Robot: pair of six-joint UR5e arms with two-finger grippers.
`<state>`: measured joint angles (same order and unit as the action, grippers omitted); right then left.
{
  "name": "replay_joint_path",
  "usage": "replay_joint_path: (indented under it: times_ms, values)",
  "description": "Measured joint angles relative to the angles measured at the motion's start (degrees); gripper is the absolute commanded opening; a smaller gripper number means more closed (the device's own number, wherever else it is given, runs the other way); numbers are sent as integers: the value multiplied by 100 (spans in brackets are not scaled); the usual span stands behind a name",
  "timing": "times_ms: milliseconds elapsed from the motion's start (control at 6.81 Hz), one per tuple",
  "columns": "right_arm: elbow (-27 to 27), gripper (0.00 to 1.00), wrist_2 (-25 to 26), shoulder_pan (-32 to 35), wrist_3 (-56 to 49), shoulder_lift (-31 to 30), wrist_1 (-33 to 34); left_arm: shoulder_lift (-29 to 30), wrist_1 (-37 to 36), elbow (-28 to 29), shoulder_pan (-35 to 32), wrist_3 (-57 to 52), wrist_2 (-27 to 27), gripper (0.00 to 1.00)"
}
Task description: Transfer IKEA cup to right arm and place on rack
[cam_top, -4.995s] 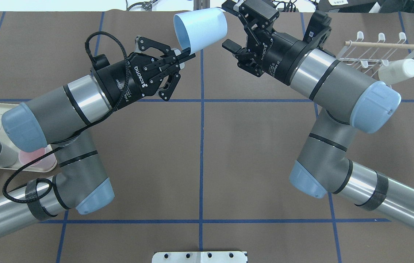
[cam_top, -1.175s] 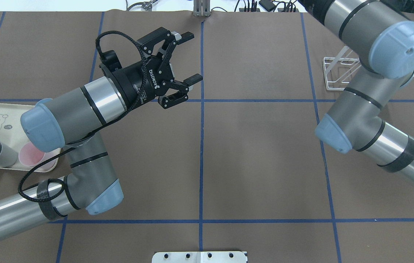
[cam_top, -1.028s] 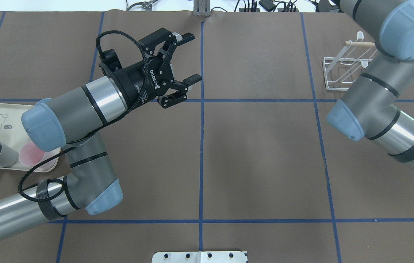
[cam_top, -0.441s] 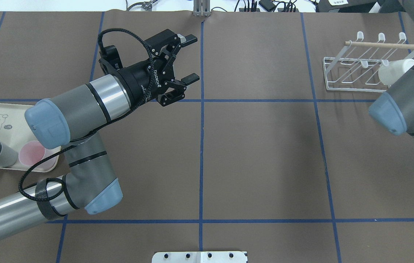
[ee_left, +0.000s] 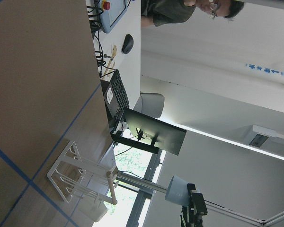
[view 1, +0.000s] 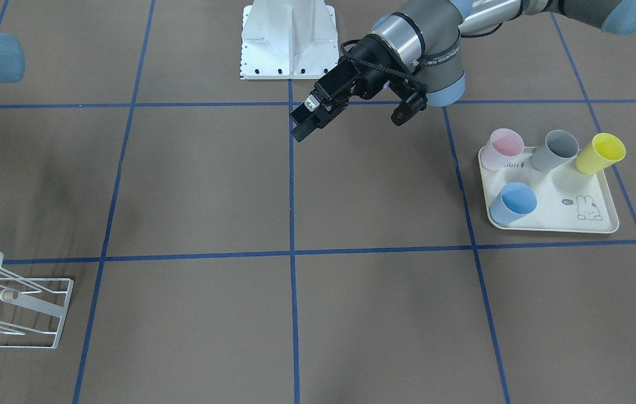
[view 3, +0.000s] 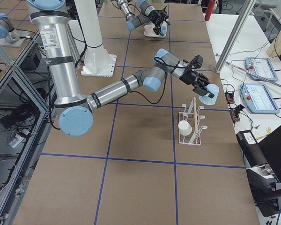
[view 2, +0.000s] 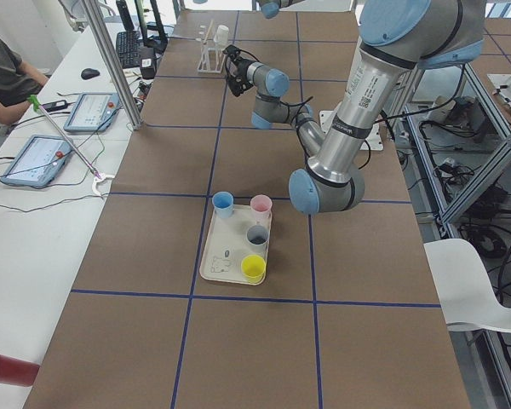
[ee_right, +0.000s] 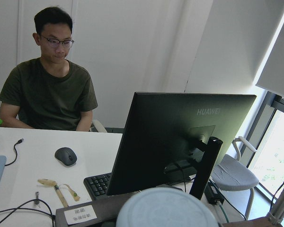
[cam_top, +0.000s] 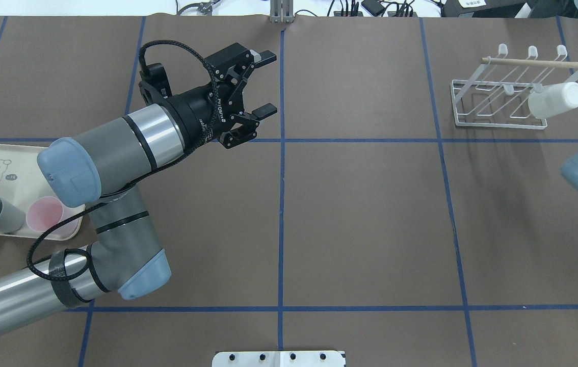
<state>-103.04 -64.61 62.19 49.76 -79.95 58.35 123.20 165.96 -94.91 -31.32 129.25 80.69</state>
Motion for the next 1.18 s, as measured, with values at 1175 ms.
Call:
replay_joint_path:
  times_ms: [1175]
  values:
    - [1977,0,-533,-9,-230,75,-2351,-41,-142,-5,67,4,-55,99]
